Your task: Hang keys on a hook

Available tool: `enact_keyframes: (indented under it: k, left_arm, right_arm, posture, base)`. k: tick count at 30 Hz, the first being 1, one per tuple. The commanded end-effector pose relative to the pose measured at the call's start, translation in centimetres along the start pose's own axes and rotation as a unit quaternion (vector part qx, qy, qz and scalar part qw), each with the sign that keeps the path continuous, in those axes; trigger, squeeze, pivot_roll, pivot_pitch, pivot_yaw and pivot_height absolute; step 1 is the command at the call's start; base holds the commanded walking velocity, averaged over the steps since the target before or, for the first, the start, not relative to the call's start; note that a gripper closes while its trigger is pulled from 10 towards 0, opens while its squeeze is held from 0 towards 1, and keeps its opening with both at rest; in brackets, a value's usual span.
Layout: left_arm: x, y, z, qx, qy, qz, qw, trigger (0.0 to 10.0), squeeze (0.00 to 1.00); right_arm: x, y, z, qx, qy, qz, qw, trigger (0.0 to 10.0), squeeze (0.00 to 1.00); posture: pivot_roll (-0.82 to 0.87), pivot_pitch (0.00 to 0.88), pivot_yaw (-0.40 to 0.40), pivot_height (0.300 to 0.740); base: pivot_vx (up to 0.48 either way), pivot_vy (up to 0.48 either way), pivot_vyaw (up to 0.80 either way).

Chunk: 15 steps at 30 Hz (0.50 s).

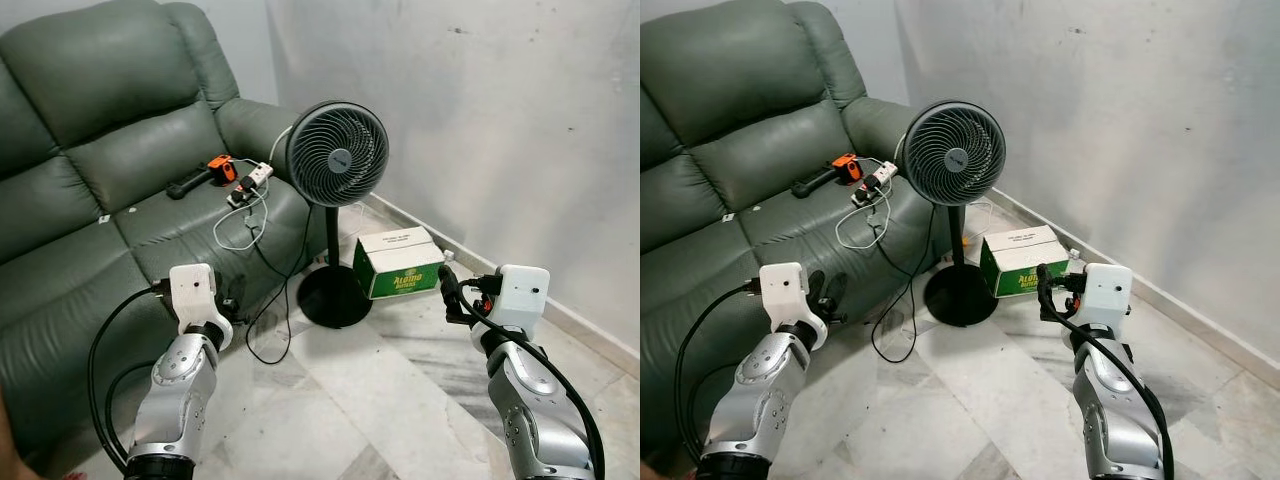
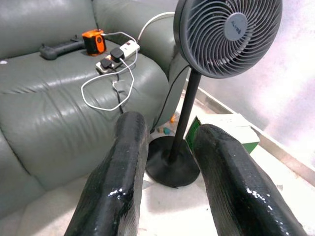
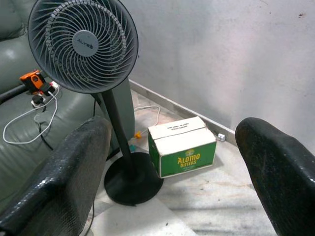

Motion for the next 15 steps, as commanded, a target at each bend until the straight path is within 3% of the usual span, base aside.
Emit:
enact_keyframes:
  k: [1,15]
  left_arm:
    - [-0.22,-0.41,0.04,0.004,-0.008,0.001,1.000,10.0,0.00]
    - [-0.35,0.06,0.00,-0.011,-0.009,-0.009,1.000,10.0,0.00]
  right_arm:
    - [0.00,-0.38,0.06,0.007,-0.002,-0.002,1.000,10.0,0.00]
    - [-0.10,-0.88,0.17,0.017,-0.002,-0.005,1.000,10.0,0.00]
  posture:
    - [-0.08,0.000,0.094,0.740]
    - [-0.08,0.000,0.091,0.740]
  base:
    - [0.000,0.000,-0.80]
    - [0.000,0.000,-0.80]
Point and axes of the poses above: a point about 5 cm out from each wrist's last joint towards the gripper, its own z axis pointing out of the wrist towards the gripper, its own x axis along the axis of the wrist's last joint, y = z × x, the point moved 1 cm from there along z, pointing out of the wrist towards the gripper, and after that the axes turned 8 degrees about z, right-handed, at the moved point
